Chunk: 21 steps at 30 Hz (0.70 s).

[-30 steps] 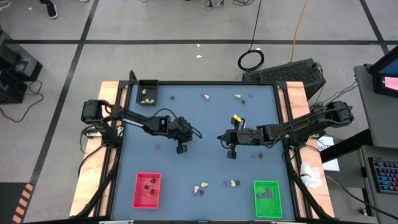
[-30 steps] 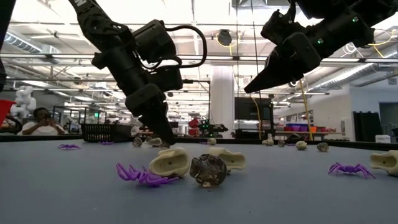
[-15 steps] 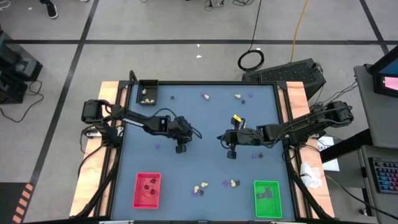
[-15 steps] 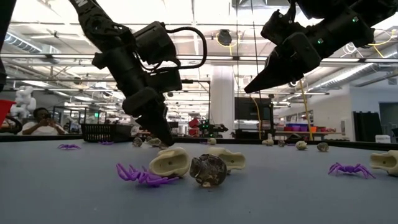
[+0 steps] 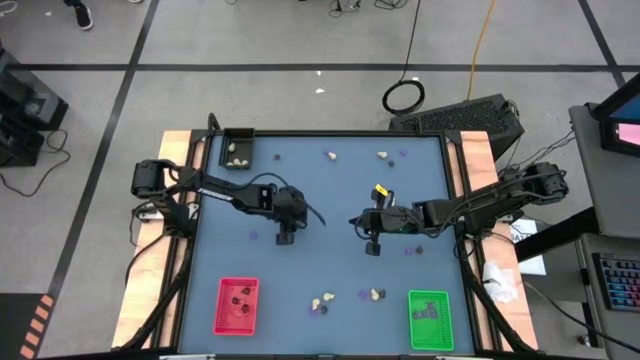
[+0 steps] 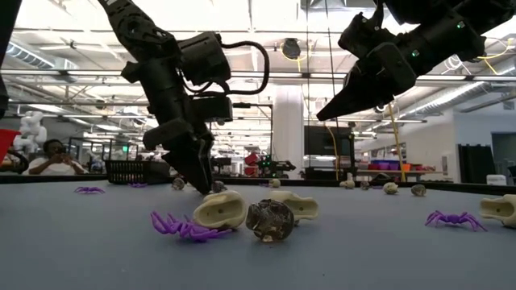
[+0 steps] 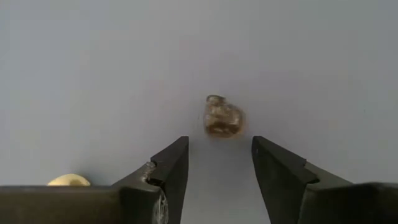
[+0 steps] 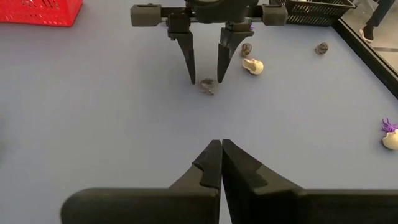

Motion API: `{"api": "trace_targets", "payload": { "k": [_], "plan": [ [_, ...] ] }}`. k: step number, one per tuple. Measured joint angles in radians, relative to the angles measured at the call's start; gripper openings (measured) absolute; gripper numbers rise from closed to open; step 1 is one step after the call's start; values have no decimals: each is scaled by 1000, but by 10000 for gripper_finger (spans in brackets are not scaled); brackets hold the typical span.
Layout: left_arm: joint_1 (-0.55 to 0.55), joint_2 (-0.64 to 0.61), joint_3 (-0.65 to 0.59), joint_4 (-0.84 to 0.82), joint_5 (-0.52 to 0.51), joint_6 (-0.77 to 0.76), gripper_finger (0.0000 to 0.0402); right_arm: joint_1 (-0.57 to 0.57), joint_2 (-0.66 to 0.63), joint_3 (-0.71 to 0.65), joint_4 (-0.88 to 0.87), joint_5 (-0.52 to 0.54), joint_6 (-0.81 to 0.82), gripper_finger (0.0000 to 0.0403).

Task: Sort Halloween decoration
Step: Put the black skull toy into the red bin

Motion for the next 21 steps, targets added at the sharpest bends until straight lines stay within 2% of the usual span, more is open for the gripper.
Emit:
{"api": "trace_targets", "payload": {
  "k": [7, 14, 21],
  "plan": [
    [0, 0, 0, 30, 0, 26, 171, 0, 0, 0, 0, 0, 2, 0],
    [2, 0, 0, 48, 51, -142, 171, 0, 0, 0, 0, 0, 2, 0],
    [2, 0, 0, 80, 39, -373, 171, 0, 0, 0, 0, 0, 10, 0]
  ]
}}
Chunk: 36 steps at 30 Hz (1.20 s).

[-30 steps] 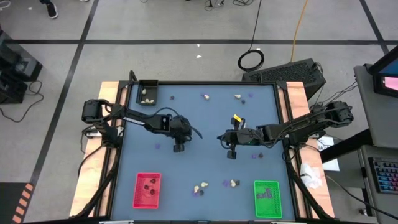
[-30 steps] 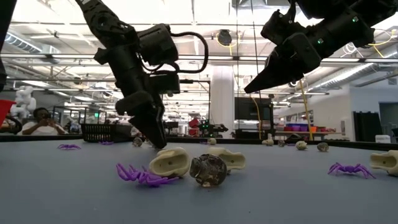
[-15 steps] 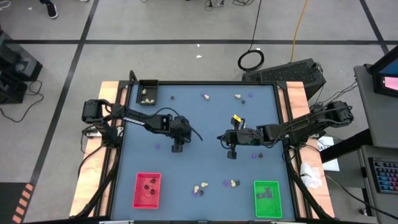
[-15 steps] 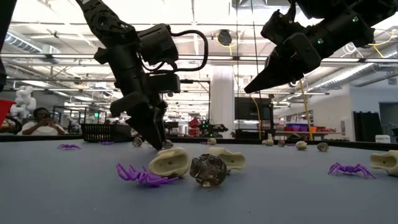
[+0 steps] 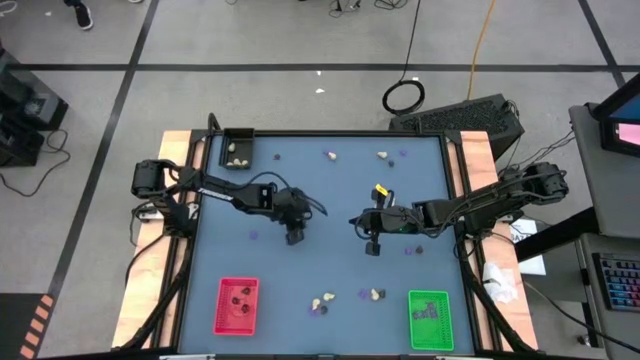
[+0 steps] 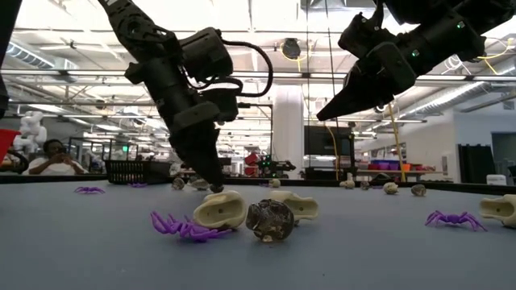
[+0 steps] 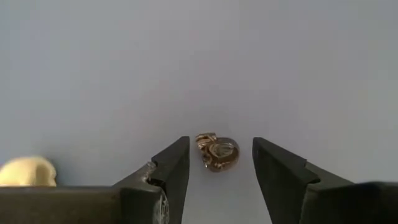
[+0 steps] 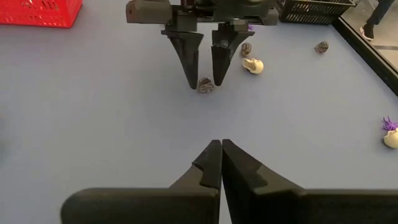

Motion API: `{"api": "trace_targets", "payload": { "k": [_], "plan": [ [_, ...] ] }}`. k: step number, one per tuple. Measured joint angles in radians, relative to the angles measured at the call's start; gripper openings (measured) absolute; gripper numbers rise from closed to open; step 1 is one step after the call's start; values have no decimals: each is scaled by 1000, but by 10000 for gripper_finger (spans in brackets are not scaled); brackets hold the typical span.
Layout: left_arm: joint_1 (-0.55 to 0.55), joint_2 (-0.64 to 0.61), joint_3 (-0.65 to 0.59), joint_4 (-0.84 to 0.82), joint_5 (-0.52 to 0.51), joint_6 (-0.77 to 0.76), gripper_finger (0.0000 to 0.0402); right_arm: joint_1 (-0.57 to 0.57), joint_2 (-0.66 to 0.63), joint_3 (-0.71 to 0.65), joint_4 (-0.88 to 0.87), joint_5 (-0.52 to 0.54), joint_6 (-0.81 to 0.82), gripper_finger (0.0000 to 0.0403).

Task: Sort Halloween decoration
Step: Put the black skull toy into the red bin

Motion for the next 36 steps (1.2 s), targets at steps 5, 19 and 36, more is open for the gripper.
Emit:
{"api": "trace_targets", "payload": {
  "k": [5, 19, 36],
  "plan": [
    [0, 18, 0, -2, -41, -109, 171, 0, 0, 0, 0, 0, -1, 0],
    [3, 47, 4, -16, -66, -89, 125, 0, 0, 0, -2, 0, -2, 0],
    [-30, -6, -2, -89, -13, 96, 61, 0, 0, 0, -8, 0, -2, 0]
  ]
}}
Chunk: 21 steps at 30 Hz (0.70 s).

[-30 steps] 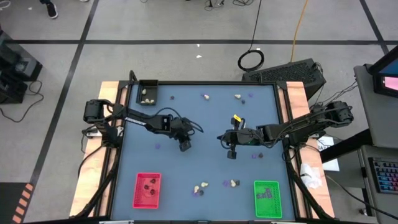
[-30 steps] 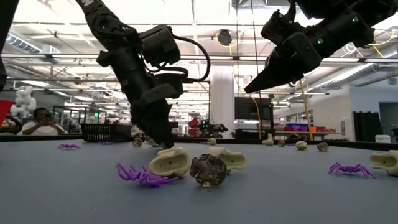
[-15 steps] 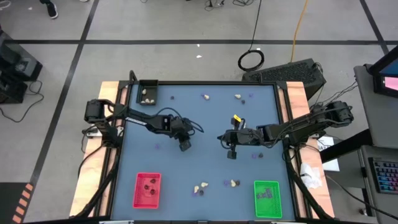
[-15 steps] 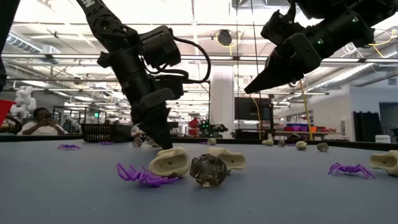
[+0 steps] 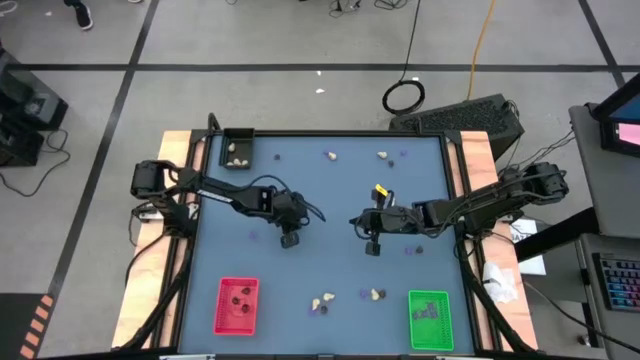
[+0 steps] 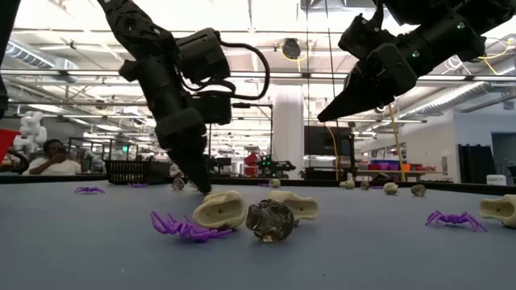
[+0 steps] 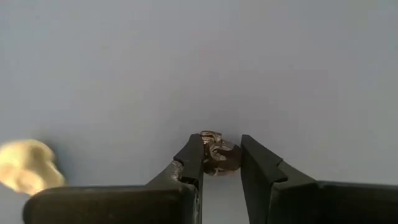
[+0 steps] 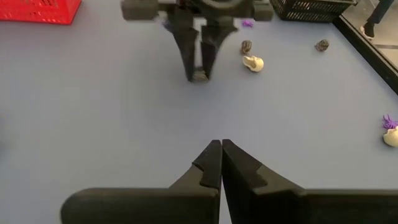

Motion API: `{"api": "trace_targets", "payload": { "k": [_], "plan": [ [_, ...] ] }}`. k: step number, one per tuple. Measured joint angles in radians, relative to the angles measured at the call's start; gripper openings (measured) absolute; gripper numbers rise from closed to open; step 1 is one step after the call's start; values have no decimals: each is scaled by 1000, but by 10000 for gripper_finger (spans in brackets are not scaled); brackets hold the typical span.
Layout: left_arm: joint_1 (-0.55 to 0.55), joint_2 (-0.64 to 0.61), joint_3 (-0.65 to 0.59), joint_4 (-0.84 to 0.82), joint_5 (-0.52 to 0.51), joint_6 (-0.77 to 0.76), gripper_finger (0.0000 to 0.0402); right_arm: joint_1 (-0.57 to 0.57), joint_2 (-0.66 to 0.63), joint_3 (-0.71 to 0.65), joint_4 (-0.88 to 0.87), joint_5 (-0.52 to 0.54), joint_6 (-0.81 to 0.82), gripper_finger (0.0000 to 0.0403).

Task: Sort Halloween decoration
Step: Put the black skull toy into the red bin

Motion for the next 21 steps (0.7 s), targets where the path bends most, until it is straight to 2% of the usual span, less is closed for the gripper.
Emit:
{"api": "trace_targets", "payload": {
  "k": [5, 12, 21],
  "plan": [
    [-43, -44, -2, -50, 45, 2, 61, 0, 0, 0, -1, 0, 2, 0],
    [-144, -130, 1, -99, 45, -2, 61, 0, 0, 0, -3, 0, 2, 0],
    [-354, -277, 65, -286, 86, -141, 61, 0, 0, 0, -3, 0, 2, 0]
  ]
}}
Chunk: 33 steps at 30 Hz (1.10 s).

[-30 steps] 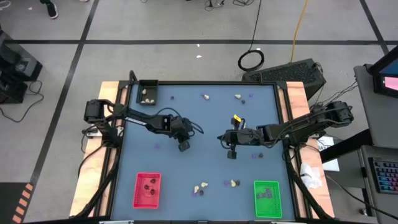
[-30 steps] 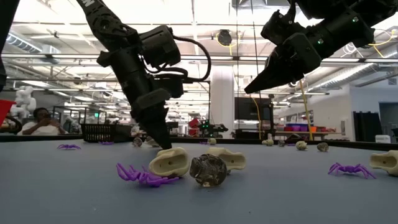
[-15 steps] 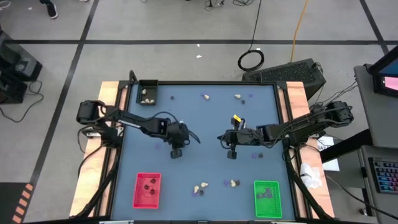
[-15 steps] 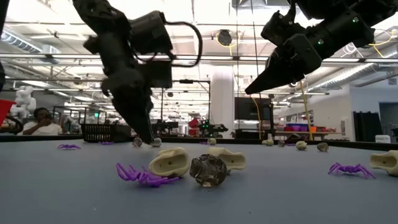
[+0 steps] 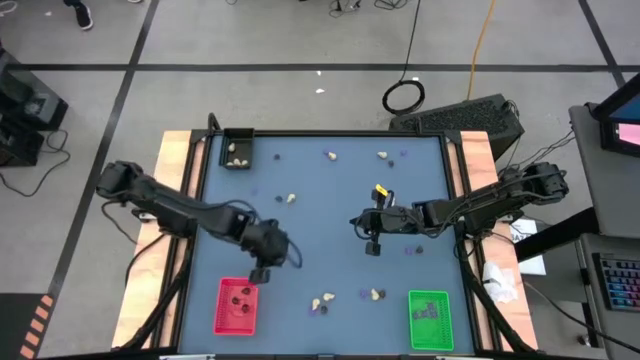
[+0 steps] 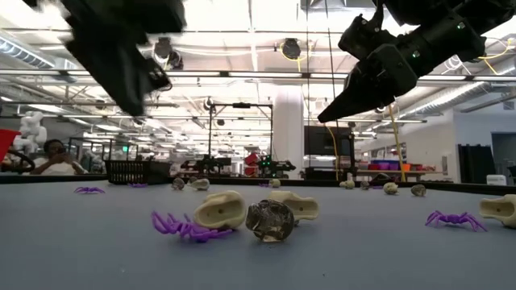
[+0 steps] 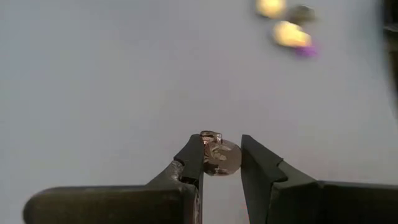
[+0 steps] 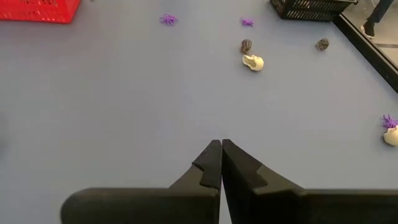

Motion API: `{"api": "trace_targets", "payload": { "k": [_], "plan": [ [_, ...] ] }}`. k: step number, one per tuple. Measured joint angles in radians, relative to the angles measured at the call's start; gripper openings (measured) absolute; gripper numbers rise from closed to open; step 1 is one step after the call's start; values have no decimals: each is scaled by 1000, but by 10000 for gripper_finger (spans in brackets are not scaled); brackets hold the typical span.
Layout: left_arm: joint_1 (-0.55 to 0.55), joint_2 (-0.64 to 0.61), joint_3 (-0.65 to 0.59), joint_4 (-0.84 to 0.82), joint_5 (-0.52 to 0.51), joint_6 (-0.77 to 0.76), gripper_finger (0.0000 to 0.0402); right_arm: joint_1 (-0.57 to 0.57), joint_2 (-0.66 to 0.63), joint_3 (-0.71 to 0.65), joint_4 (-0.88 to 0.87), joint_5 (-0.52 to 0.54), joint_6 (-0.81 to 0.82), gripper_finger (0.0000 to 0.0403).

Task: Sort Halloween decoration
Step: Put the black skull toy into the red bin

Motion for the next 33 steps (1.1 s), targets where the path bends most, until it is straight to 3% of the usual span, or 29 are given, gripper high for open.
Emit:
{"api": "trace_targets", "payload": {
  "k": [8, 16, 28, 33],
  "plan": [
    [-231, -44, 102, -176, 12, -250, 61, 0, 0, 0, 0, 0, 0, 0],
    [-405, -4, 26, -219, -34, -515, 61, 0, 0, 0, 2, -2, 0, 0],
    [-433, 110, -45, -147, -4, -551, 64, 0, 0, 0, 3, -2, 0, 0],
    [-433, 113, -34, -151, 37, -546, 124, 0, 0, 0, 4, -2, 0, 0]
  ]
}}
